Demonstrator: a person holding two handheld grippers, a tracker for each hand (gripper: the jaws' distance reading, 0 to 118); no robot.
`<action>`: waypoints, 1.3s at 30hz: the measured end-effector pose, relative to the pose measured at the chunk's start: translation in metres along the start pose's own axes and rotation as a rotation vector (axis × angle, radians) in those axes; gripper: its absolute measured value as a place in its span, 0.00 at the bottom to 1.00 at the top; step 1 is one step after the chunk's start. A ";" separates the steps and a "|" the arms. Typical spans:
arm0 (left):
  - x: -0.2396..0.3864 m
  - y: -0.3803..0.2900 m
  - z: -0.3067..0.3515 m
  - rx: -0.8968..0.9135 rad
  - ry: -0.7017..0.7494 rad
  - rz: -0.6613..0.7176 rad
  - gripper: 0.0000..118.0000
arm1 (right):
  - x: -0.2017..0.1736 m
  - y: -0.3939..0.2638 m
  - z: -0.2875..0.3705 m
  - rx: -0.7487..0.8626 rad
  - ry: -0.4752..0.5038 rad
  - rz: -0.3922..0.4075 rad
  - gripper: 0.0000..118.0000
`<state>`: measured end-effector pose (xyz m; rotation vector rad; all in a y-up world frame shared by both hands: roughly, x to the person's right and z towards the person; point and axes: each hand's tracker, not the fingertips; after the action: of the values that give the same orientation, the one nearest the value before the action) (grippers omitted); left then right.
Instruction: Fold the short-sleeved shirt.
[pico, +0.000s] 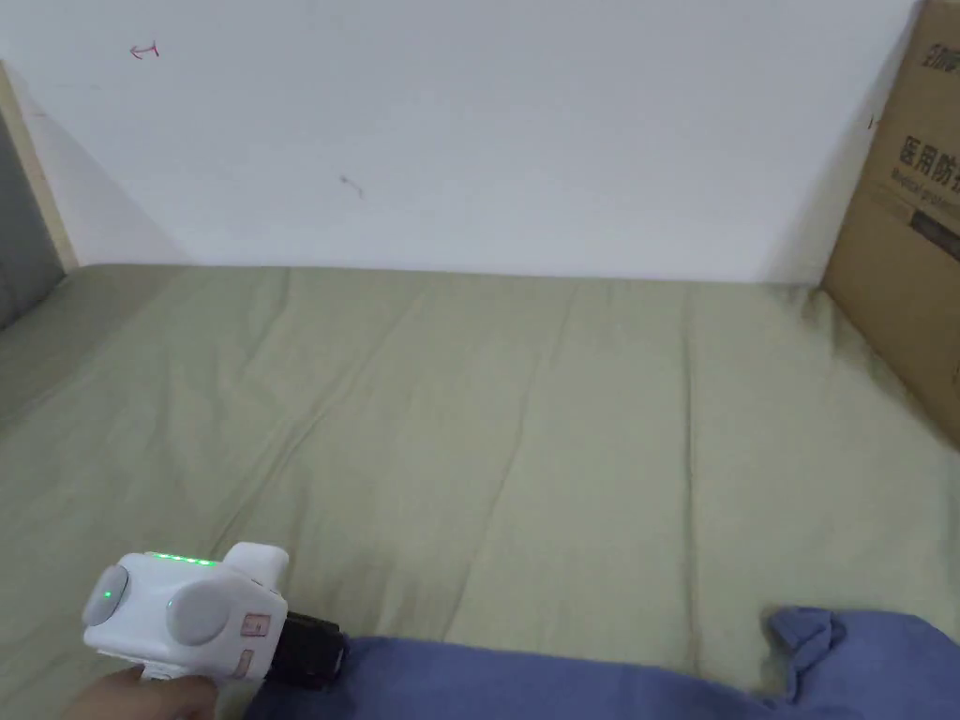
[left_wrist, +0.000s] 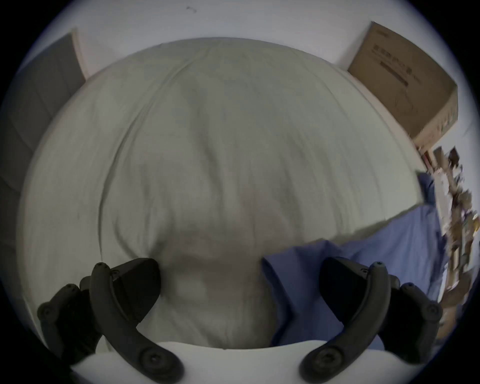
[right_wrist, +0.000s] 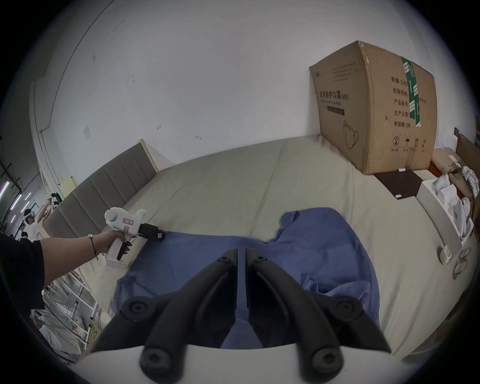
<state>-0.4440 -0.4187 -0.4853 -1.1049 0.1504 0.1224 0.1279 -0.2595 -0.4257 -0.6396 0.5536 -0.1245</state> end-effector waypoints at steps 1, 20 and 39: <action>0.006 -0.003 0.005 0.022 0.012 -0.016 1.00 | 0.001 -0.001 -0.003 -0.012 -0.008 -0.004 0.06; 0.028 -0.044 0.160 0.389 -0.123 -0.001 0.02 | 0.170 0.097 -0.192 -0.367 -0.264 -0.140 0.97; 0.016 -0.066 0.148 0.330 -0.065 0.113 0.02 | 0.148 0.093 -0.162 -0.265 -0.227 -0.040 0.03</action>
<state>-0.4075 -0.3154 -0.3647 -0.7629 0.1678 0.2262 0.1636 -0.3120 -0.6557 -0.9101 0.3396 -0.0150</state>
